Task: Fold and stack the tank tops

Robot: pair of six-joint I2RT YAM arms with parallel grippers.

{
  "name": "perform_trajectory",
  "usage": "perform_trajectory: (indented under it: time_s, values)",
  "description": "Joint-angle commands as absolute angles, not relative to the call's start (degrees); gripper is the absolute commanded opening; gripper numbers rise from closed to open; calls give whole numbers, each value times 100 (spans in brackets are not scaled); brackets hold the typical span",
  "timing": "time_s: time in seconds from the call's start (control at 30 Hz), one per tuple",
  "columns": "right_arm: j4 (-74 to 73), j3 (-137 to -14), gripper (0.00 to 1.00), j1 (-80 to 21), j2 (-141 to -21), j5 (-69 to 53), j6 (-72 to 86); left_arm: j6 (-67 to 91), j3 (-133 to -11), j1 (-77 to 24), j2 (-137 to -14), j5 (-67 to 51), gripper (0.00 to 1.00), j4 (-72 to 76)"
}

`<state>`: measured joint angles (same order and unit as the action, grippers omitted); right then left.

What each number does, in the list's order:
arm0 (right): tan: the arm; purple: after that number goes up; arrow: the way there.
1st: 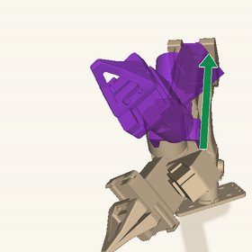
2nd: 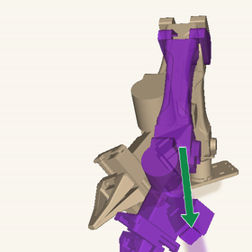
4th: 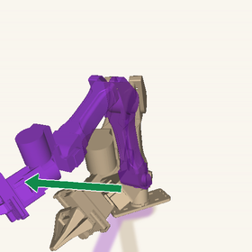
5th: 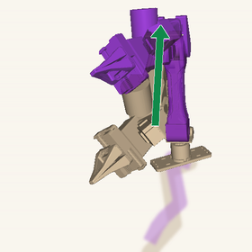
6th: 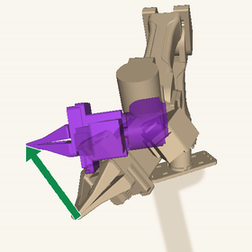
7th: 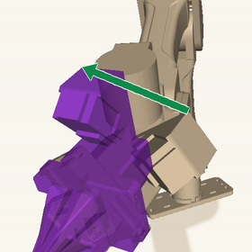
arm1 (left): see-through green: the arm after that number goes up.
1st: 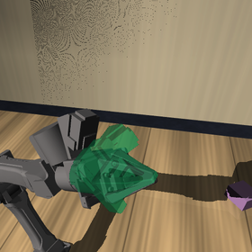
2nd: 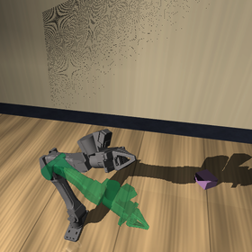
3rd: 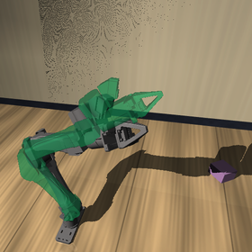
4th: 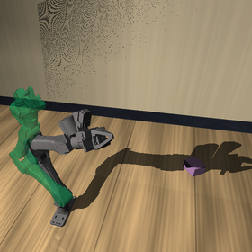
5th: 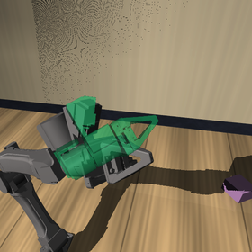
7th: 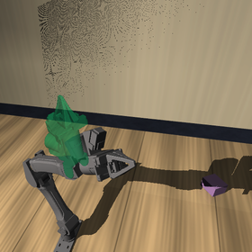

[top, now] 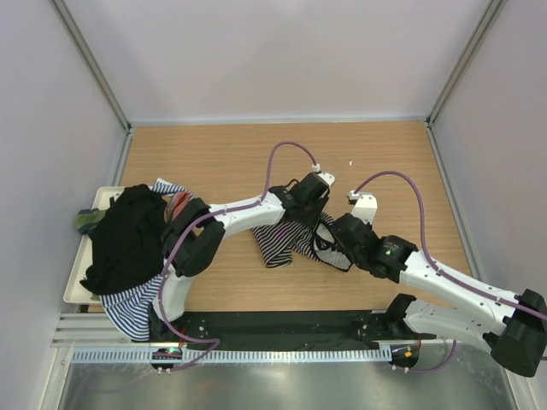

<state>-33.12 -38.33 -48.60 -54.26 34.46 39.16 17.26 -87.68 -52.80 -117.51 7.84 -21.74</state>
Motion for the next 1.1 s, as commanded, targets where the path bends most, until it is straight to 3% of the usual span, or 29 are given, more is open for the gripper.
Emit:
perform_trajectory:
  time_s: [0.0,0.1,0.23,0.5,0.57,0.6,0.63,0.73,0.87,1.07]
  values:
    - [-3261,-3832,1,-4816,-5361,3595,3955,1582,-9026,-5309,-11874,1362,34,-2435]
    - [-3261,-3832,1,-4808,-5353,3612,3955,1599,-9096,-5309,-11988,1371,39,-2487]
    - [-3270,-3832,1,-4799,-5335,3604,3946,1626,-9185,-5309,-12103,1056,63,-2593]
    - [-3278,-3832,1,-4781,-5326,3586,3937,1687,-9158,-5317,-12252,756,67,-2399]
    - [-3270,-3832,1,-4772,-5335,3586,3929,1670,-9176,-5309,-12296,704,56,-2408]
    - [-3270,-3832,1,-4772,-5335,3586,3929,1644,-9176,-5309,-12322,721,46,-2408]
    - [-3261,-3832,1,-4764,-5335,3586,3929,1670,-9202,-5309,-12322,903,30,-2443]
    - [-3261,-3823,1,-4755,-5335,3586,3937,1731,-9194,-5300,-12235,1212,0,-2558]
    - [-3243,-3814,1,-4746,-5352,3577,3937,1793,-8939,-5186,-11779,1301,0,-2496]
    - [-3182,-3850,1,-4632,-5668,3481,3867,2679,-7570,-4194,-10191,196,0,-1813]
